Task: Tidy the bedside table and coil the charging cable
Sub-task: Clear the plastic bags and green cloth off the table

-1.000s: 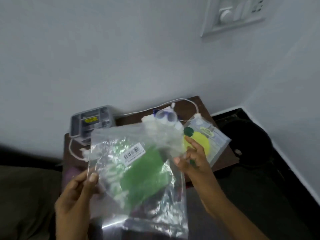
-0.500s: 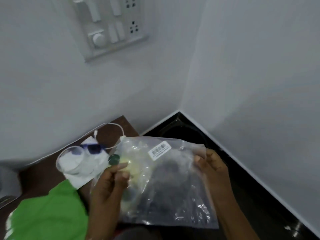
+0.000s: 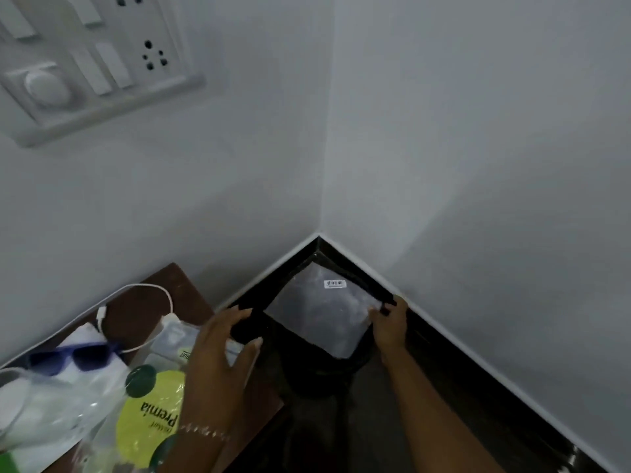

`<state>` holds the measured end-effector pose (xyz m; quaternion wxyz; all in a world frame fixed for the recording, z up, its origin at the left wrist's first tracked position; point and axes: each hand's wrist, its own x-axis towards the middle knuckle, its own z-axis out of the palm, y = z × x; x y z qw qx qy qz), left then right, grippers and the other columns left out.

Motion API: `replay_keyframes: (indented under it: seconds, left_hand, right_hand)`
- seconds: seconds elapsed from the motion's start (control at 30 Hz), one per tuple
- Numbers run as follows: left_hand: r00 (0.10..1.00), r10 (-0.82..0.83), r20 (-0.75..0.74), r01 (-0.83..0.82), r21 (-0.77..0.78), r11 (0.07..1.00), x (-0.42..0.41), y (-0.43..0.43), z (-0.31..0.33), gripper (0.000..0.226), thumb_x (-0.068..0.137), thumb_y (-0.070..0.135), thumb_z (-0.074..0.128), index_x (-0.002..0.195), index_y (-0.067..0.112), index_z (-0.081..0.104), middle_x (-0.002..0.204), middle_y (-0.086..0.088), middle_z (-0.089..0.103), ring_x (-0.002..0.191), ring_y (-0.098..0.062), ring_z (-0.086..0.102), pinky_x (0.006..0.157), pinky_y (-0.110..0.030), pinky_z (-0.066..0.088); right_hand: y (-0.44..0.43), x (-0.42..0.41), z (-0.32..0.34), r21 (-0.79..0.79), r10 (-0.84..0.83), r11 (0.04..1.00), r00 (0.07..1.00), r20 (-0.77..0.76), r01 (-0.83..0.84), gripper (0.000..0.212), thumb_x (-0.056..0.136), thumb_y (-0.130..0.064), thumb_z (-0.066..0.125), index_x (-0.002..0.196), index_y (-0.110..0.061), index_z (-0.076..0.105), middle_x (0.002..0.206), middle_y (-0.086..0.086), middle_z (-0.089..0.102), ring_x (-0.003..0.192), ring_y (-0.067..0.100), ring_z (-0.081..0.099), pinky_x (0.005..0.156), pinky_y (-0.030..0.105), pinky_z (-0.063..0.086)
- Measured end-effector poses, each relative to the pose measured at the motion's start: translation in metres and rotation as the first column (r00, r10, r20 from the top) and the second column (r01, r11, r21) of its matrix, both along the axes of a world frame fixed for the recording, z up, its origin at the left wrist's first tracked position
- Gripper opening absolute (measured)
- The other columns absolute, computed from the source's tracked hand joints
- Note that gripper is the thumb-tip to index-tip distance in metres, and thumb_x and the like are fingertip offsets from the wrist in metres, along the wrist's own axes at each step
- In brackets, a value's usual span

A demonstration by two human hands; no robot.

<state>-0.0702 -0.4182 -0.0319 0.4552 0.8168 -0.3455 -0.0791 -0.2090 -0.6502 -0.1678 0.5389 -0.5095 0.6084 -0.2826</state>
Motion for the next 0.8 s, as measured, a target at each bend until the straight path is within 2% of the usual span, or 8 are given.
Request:
replay_keyframes:
  seconds: [0.17, 0.3, 0.4, 0.5, 0.63, 0.7, 0.73, 0.8]
  left_hand:
    - [0.996, 0.076, 0.04, -0.078, 0.05, 0.996, -0.007, 0.06, -0.007, 0.032, 0.071, 0.023, 0.074, 0.101, 0.026, 0.064, 0.107, 0.003, 0.065, 0.1, 0.024, 0.044, 0.085, 0.004, 0.031]
    - [0.991, 0.131, 0.035, -0.133, 0.066, 0.989, -0.009, 0.092, -0.007, 0.031, 0.068, 0.051, 0.06, 0.098, 0.042, 0.059, 0.107, 0.035, 0.058, 0.1, 0.023, 0.046, 0.085, 0.004, 0.031]
    - [0.975, 0.218, 0.035, -0.22, 0.079, 0.972, -0.009, 0.118, -0.002, 0.042, 0.068, 0.065, 0.052, 0.099, 0.037, 0.06, 0.105, 0.017, 0.064, 0.1, 0.022, 0.046, 0.086, -0.004, 0.034]
    - [0.922, 0.378, 0.078, -0.383, 0.061, 0.922, -0.014, 0.153, 0.009, 0.045, 0.069, 0.053, 0.053, 0.101, 0.022, 0.064, 0.098, -0.001, 0.064, 0.095, 0.025, 0.046, 0.083, -0.001, 0.033]
    - [0.739, 0.671, 0.061, -0.674, 0.071, 0.735, -0.016, 0.226, 0.021, 0.05, 0.066, 0.052, 0.052, 0.099, 0.017, 0.066, 0.097, -0.002, 0.062, 0.091, 0.02, 0.05, 0.082, 0.004, 0.03]
    - [0.622, 0.783, 0.023, -0.78, 0.101, 0.617, -0.015, 0.269, 0.017, 0.053, 0.063, 0.053, 0.055, 0.1, 0.017, 0.066, 0.098, -0.008, 0.064, 0.094, 0.006, 0.058, 0.077, 0.002, 0.034]
    - [0.579, 0.815, 0.018, -0.81, 0.128, 0.572, -0.014, 0.289, 0.013, 0.054, 0.063, 0.049, 0.062, 0.102, 0.013, 0.066, 0.097, -0.016, 0.064, 0.094, -0.015, 0.063, 0.075, -0.003, 0.037]
    - [0.438, 0.899, -0.006, -0.879, 0.205, 0.43, -0.014, 0.321, 0.007, 0.051, 0.067, 0.023, 0.078, 0.11, 0.0, 0.063, 0.103, -0.031, 0.061, 0.097, -0.04, 0.059, 0.085, -0.024, 0.042]
  right_hand:
    - [0.019, 0.004, -0.024, -0.274, 0.13, 0.929, 0.915, -0.383, -0.247, 0.057, 0.084, -0.003, 0.062, 0.137, -0.001, 0.039, 0.137, 0.022, 0.041, 0.124, 0.036, 0.043, 0.104, 0.037, 0.035]
    - [0.055, 0.015, -0.027, -0.381, 0.281, 0.769, 0.807, -0.519, -0.513, 0.046, 0.083, -0.01, 0.064, 0.127, -0.009, 0.053, 0.128, 0.014, 0.054, 0.119, 0.032, 0.049, 0.101, 0.043, 0.04]
    - [0.086, 0.023, -0.007, -0.46, 0.28, 0.76, 0.87, -0.406, -0.459, 0.04, 0.085, -0.016, 0.059, 0.124, -0.01, 0.054, 0.124, 0.011, 0.056, 0.118, 0.026, 0.047, 0.101, 0.04, 0.039]
    - [0.13, 0.034, 0.035, -0.548, 0.299, 0.745, 0.925, -0.236, -0.381, 0.037, 0.092, -0.027, 0.052, 0.124, -0.009, 0.054, 0.123, 0.007, 0.056, 0.119, 0.022, 0.046, 0.103, 0.033, 0.036]
    - [0.213, 0.048, 0.107, -0.505, 0.441, 0.77, 0.898, -0.019, -0.389, 0.031, 0.09, -0.025, 0.057, 0.118, -0.011, 0.055, 0.115, -0.003, 0.053, 0.108, 0.012, 0.048, 0.094, 0.021, 0.036]
    - [0.256, 0.056, 0.127, -0.462, 0.564, 0.748, 0.823, 0.064, -0.477, 0.025, 0.087, -0.023, 0.056, 0.11, -0.013, 0.058, 0.108, 0.001, 0.057, 0.098, 0.008, 0.055, 0.087, 0.021, 0.043]
    - [0.278, 0.061, 0.132, -0.411, 0.627, 0.733, 0.773, 0.099, -0.542, 0.021, 0.085, -0.019, 0.059, 0.106, -0.016, 0.059, 0.104, 0.002, 0.058, 0.093, 0.003, 0.057, 0.082, 0.016, 0.044]
    - [0.323, 0.071, 0.136, -0.256, 0.764, 0.641, 0.633, 0.126, -0.723, 0.022, 0.083, -0.015, 0.065, 0.103, -0.021, 0.059, 0.101, 0.0, 0.06, 0.091, 0.004, 0.059, 0.076, 0.01, 0.044]
